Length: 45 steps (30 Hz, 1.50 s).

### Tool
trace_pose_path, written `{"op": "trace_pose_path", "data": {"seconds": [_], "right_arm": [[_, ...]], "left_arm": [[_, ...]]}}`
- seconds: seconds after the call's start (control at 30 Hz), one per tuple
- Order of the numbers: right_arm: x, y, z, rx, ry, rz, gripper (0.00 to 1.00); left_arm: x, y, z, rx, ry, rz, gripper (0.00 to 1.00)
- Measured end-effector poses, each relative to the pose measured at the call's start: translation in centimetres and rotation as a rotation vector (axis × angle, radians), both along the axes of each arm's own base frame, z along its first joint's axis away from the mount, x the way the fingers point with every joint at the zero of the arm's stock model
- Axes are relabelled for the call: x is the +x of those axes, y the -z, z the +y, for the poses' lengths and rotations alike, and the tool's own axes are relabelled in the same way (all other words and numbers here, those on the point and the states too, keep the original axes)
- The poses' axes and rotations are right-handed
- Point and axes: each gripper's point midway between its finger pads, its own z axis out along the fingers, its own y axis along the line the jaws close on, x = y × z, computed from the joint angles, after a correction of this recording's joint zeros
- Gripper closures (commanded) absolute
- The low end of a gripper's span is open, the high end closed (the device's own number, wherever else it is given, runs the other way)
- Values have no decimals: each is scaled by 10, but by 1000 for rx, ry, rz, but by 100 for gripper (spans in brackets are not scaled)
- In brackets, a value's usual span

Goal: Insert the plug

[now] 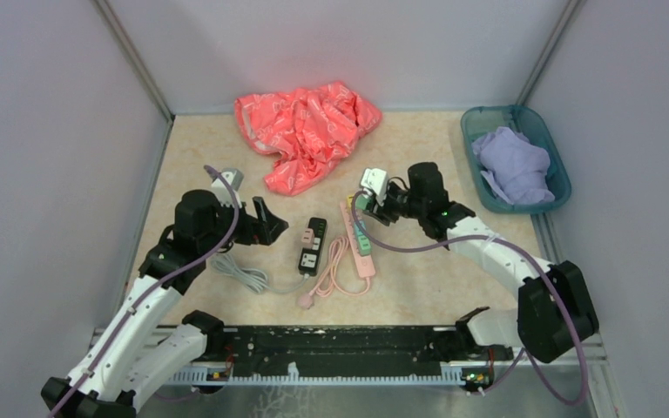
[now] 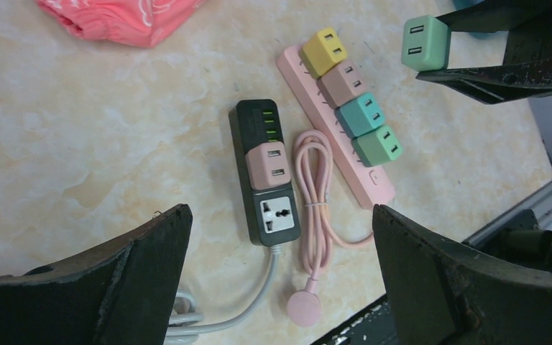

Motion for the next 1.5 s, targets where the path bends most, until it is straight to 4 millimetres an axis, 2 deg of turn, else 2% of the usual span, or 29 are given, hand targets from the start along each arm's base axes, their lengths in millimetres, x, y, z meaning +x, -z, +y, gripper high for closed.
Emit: {"op": "trace_pose_path", "data": {"seconds": [0.3, 0.57, 0.73, 0.9, 1.07, 1.4, 1.5], "right_arm": [[-49, -15, 49, 106, -126, -37, 79], [-89, -14, 90, 174, -226, -49, 79], [-93, -16, 108, 220, -248, -67, 79], [-95, -4, 121, 223, -264, -50, 79], [-95, 1, 128, 237, -268, -36, 79], [-100, -15, 140, 311, -284, -51, 79], [-100, -15, 142, 318, -284, -48, 79]], "left_arm": [[-9, 18, -30, -127, 109, 109, 0], [-9, 18, -52, -215, 191, 164, 3], [-10, 25, -61, -259, 222, 203, 10], [-11, 35, -67, -283, 238, 243, 19], [-9, 35, -69, -292, 244, 244, 31], [-14, 39, -77, -338, 286, 273, 54], [-16, 36, -79, -356, 303, 273, 65]]}}
